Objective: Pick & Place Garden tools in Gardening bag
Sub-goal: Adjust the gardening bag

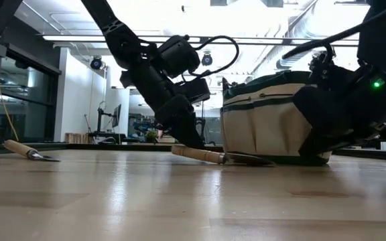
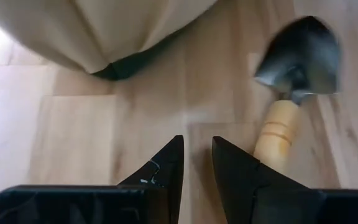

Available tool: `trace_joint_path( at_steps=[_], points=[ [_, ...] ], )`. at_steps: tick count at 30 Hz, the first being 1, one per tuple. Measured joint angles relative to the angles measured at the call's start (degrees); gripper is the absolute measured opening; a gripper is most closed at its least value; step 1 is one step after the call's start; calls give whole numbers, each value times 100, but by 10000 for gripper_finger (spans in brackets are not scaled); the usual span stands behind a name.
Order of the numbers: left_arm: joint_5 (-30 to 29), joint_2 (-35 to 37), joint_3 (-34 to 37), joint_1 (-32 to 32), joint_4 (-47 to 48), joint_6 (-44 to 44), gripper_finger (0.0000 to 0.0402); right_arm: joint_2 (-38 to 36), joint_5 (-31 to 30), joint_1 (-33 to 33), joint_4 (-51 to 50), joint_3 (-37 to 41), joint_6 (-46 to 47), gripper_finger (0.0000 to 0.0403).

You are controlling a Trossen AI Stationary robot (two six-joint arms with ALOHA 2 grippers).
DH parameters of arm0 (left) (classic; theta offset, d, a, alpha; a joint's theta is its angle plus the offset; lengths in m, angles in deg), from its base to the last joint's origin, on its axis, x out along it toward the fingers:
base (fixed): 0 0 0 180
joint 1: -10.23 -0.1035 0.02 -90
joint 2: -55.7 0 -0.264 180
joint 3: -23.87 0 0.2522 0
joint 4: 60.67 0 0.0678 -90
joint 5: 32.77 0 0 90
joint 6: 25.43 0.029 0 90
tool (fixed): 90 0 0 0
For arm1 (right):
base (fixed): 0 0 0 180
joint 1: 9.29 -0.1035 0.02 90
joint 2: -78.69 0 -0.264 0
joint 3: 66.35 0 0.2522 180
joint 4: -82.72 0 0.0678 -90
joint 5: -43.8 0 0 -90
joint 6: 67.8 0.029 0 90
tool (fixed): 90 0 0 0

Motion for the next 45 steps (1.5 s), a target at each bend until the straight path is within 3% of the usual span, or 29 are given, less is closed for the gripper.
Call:
trace_joint_path(
  at_steps=[12, 21, 26, 31, 45],
  points=[
    [-333, 0, 0, 59, -21, -79, 81, -459, 356, -926, -253, 2, 616, 4],
    [-502, 0, 0, 59, -27, -84, 81, -764, 559, -1468, -2441, 2, 2887, 4],
    [-574, 110, -4, 59, -6, -80, 81, -787, 529, -1519, -3155, 2, 3585, 4],
    [-586, 296, -3, 59, 76, -58, 81, -787, 319, -1253, -3368, 2, 3540, 4],
    [-492, 354, 0, 59, 340, -43, 81, -787, -600, -141, -3395, 2, 2311, 4]
  ],
)
